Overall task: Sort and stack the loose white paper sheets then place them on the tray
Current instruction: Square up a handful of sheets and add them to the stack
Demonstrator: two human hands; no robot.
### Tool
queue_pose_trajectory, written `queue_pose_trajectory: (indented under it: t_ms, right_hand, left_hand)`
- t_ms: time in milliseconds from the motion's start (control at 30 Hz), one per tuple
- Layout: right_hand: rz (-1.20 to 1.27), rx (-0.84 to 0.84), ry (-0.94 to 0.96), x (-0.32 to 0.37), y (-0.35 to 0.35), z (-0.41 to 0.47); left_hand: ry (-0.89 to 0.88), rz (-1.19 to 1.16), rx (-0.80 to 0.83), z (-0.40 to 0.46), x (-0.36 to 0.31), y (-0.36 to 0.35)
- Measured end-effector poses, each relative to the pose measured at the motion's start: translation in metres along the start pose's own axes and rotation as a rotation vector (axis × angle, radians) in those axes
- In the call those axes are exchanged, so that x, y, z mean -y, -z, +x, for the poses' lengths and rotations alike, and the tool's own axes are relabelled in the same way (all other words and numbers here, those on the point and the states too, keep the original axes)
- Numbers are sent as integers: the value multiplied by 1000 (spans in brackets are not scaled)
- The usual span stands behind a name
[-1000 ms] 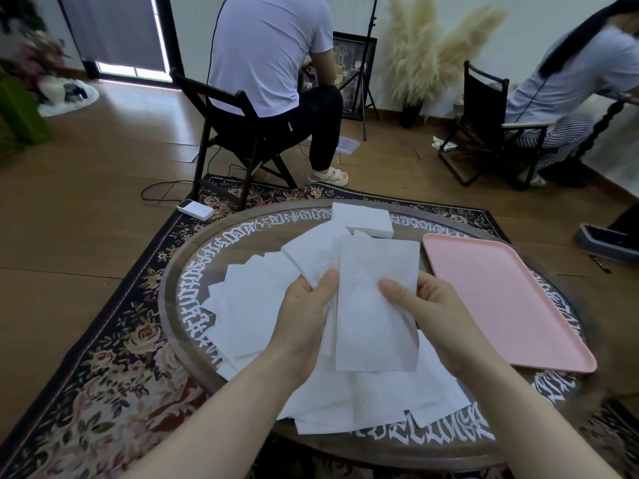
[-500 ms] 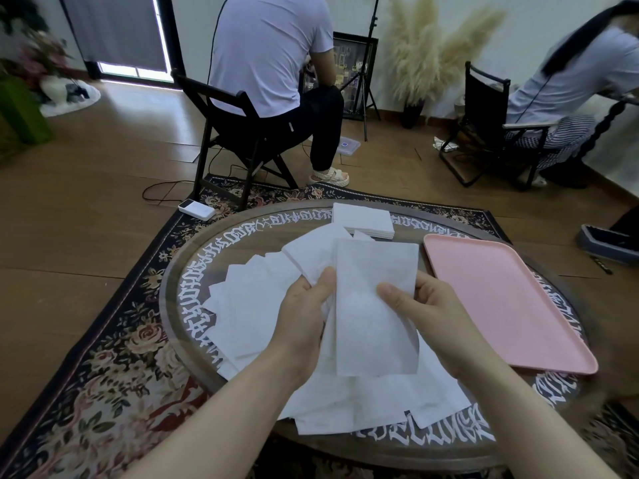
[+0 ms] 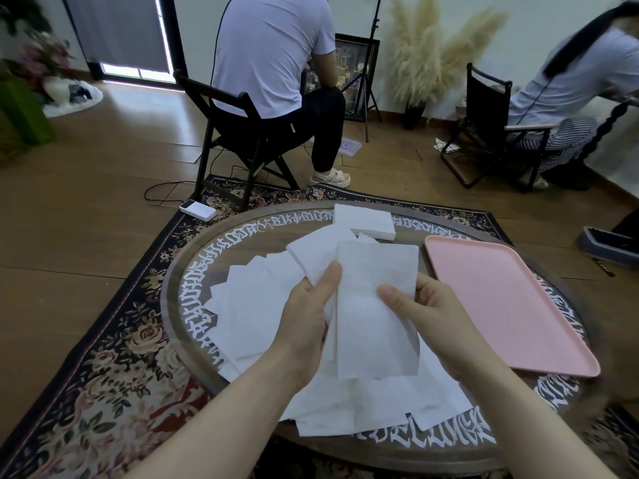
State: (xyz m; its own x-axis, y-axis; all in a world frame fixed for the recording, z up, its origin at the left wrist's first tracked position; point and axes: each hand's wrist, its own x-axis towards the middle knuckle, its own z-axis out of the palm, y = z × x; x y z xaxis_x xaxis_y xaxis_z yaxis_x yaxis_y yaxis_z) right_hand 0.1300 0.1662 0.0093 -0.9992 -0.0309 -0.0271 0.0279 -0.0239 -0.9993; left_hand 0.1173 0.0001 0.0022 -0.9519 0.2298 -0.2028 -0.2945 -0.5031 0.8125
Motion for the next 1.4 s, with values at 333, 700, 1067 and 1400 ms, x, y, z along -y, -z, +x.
queue_pose_trajectory:
  t_ms: [333, 700, 1067, 1400]
  right_hand:
    - [-547, -306, 408, 12, -4, -3]
    - [-629, -188, 362, 17, 1, -1]
    - [-646, -110, 406, 15, 3, -1]
    - [-576, -120, 340, 12, 6, 0]
  left_hand:
    - [-58, 164, 34, 1, 4, 5]
    - [-17, 302, 133, -2, 4, 9]
    - [-10, 329, 175, -2, 2, 10]
    - [4, 172, 12, 4, 3, 12]
